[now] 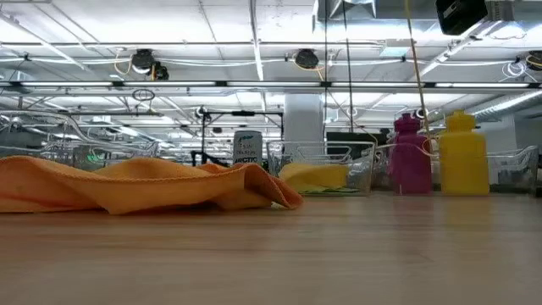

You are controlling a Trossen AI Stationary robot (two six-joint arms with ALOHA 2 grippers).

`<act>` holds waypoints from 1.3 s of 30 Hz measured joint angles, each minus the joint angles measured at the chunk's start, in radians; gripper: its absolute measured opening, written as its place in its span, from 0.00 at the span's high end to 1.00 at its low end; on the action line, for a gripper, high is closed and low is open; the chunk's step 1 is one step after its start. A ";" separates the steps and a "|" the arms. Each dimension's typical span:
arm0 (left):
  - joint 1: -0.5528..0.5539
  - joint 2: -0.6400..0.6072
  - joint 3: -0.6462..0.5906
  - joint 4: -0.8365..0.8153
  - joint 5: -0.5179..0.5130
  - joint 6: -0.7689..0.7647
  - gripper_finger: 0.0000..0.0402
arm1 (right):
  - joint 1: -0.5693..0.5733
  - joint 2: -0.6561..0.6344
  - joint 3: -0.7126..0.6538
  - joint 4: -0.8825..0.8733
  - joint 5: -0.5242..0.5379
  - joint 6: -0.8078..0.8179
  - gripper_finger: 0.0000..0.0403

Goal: Pick & Place Sports Items
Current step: Put the bottom purple spring keychain into the bottom transparent bin

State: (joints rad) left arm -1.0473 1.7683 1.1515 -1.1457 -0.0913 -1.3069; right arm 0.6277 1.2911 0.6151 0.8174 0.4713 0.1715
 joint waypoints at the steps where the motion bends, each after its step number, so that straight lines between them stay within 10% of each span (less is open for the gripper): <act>1: 0.000 0.000 -0.012 0.001 0.009 -0.014 0.64 | 0.000 0.000 0.000 0.000 0.000 0.000 0.58; 21: 0.001 -0.006 -0.162 0.226 0.054 -0.040 0.65 | 0.000 0.000 0.000 0.000 0.000 0.000 0.58; 30: 0.028 -0.005 -0.161 0.227 0.135 0.016 0.98 | 0.000 0.000 0.000 0.000 0.000 0.000 0.58; 39: 0.042 0.001 -0.026 0.157 0.005 0.124 0.99 | 0.000 0.000 0.000 0.000 0.000 0.000 0.58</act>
State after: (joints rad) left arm -1.0054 1.7695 1.1255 -0.9888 -0.0861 -1.1828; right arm 0.6277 1.2911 0.6151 0.8177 0.4713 0.1715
